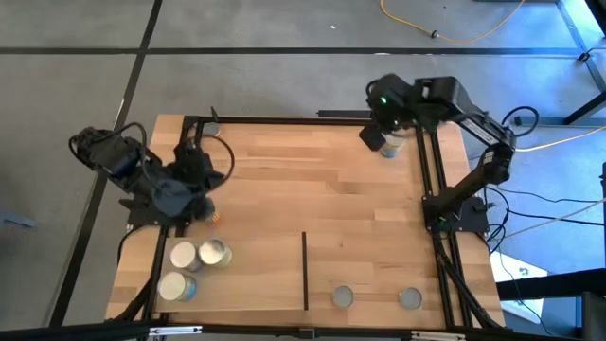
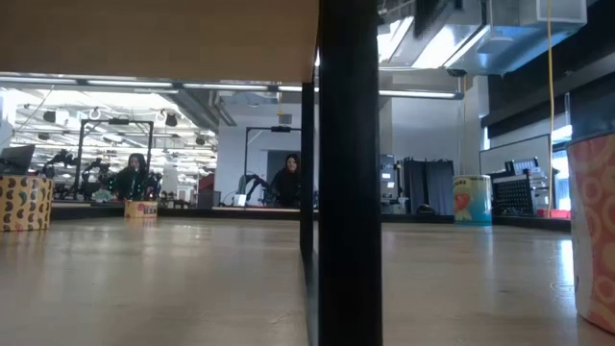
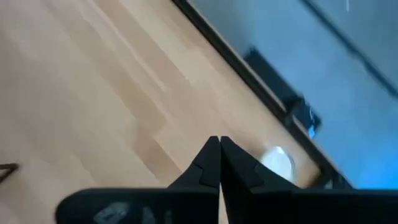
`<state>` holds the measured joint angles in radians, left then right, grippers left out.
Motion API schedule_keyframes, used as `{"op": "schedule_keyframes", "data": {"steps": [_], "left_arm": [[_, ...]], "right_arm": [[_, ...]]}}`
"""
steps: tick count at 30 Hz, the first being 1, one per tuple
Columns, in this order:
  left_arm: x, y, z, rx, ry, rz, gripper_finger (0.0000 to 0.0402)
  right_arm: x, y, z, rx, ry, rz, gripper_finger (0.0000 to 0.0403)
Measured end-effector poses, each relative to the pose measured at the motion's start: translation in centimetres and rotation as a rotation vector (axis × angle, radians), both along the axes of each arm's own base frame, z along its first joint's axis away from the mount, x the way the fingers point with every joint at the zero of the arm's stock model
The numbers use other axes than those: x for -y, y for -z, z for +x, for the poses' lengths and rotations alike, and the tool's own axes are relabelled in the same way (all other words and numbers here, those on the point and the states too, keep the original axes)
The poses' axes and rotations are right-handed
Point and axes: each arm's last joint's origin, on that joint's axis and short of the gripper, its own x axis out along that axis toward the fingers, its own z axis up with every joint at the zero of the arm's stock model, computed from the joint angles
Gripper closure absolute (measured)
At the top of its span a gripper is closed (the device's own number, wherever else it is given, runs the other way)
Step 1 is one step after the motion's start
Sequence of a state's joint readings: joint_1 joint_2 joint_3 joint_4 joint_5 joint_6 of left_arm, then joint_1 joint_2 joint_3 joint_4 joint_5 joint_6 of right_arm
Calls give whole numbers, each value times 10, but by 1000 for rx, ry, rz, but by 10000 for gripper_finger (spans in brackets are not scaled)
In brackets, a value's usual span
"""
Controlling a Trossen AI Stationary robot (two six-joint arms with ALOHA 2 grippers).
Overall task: Pick and place cans onto a shelf
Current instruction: Put the canned tomato on the shelf
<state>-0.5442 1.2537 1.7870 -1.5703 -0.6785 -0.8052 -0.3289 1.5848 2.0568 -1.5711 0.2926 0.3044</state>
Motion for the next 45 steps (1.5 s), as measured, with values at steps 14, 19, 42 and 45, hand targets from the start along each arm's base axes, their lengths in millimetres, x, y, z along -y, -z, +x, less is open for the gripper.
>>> {"op": "schedule_keyframes", "data": {"steps": [14, 19, 42, 45], "left_arm": [[-36, -4, 3, 25, -213, 3, 366], [-43, -4, 5, 14, -244, 17, 366], [-60, -3, 7, -17, -313, -19, 366], [-61, -2, 7, -21, -312, -28, 366]], "right_arm": [[105, 92, -39, -150, 232, 318, 333], [125, 126, -46, -138, 294, 309, 307], [129, 205, -56, -189, 337, 353, 304], [129, 212, -56, -183, 338, 349, 304]]}}
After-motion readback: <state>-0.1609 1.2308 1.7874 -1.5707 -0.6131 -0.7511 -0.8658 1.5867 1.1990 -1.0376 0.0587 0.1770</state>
